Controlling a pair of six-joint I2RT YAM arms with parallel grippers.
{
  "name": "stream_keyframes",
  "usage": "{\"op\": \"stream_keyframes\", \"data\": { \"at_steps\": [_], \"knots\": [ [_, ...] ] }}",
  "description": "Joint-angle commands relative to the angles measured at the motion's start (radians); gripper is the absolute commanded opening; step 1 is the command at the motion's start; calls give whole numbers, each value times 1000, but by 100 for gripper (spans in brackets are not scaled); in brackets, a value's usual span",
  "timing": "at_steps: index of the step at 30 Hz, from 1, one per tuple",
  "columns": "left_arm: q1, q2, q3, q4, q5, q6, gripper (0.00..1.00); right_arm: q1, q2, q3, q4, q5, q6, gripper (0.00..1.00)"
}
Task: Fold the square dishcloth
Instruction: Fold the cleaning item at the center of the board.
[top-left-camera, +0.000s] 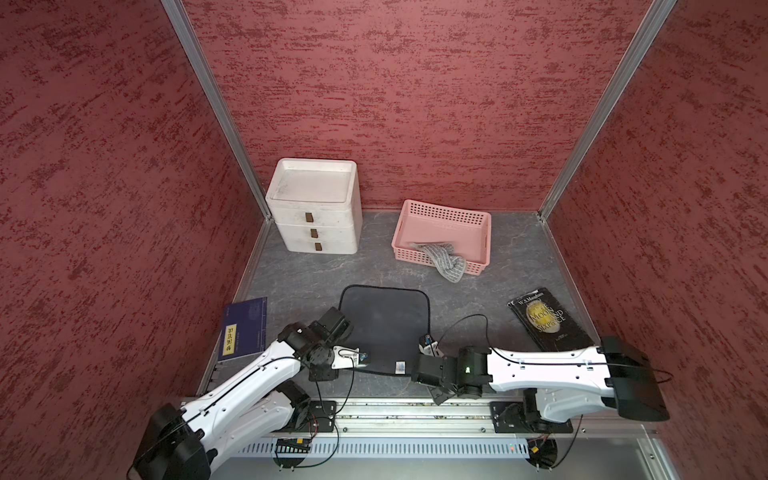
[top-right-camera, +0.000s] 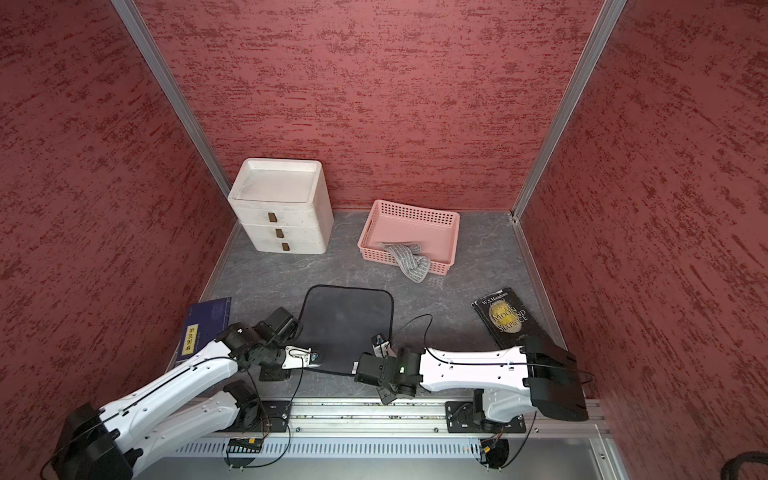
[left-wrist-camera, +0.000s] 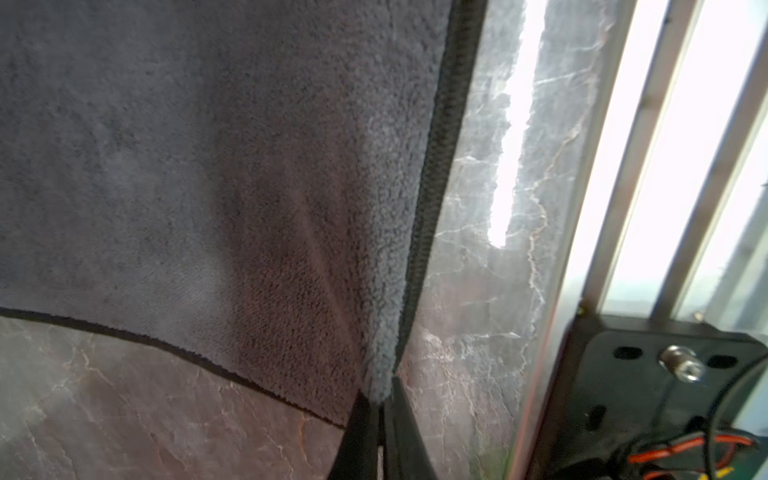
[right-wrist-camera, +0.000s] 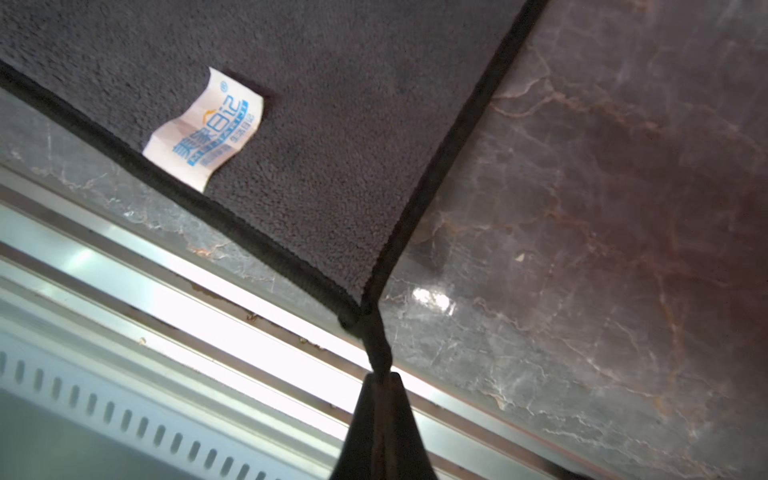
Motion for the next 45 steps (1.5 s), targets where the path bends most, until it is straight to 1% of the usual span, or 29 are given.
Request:
{"op": "stream_keyframes", "data": {
  "at_steps": [1, 2, 4, 7, 10, 12, 14, 17, 19, 24, 30, 34, 38, 45],
  "knots": [
    [-41, -32, 65, -157, 6, -89, 0, 50, 0, 48, -80, 21, 14, 0],
    [-57, -44, 79, -191, 13, -110, 0, 61, -2, 54, -82, 18, 14, 0],
    [-84, -67, 91, -224, -10, -129, 0, 70, -21, 68, -96, 29, 15, 0],
    [-72, -84, 104, -200, -38, -107, 0, 50, -56, 96, -123, 78, -5, 0],
    [-2, -11, 159, -94, -35, -83, 0, -14, -47, 137, -133, 83, -69, 0],
    [76, 64, 225, -48, -7, -83, 0, -58, -18, 164, -136, 78, -117, 0],
    [150, 170, 290, -3, 12, -85, 0, -106, 14, 187, -126, 69, -164, 0],
    [207, 294, 353, 55, -3, -82, 0, -186, 58, 218, -100, 43, -236, 0],
    [217, 346, 371, 97, -16, -78, 0, -232, 73, 245, -93, 30, -275, 0],
    [227, 403, 398, 169, -22, -59, 0, -324, 124, 306, -98, 30, -351, 0],
    [248, 470, 397, 265, -83, -39, 0, -412, 175, 334, -79, 46, -405, 0],
    [282, 542, 388, 356, -130, -19, 0, -481, 210, 336, -40, 32, -432, 0],
    [312, 607, 388, 440, -152, -14, 0, -524, 263, 347, -3, 19, -457, 0],
    [314, 663, 372, 604, -167, -28, 1, -573, 364, 398, 39, 24, -481, 0]
  ]
}}
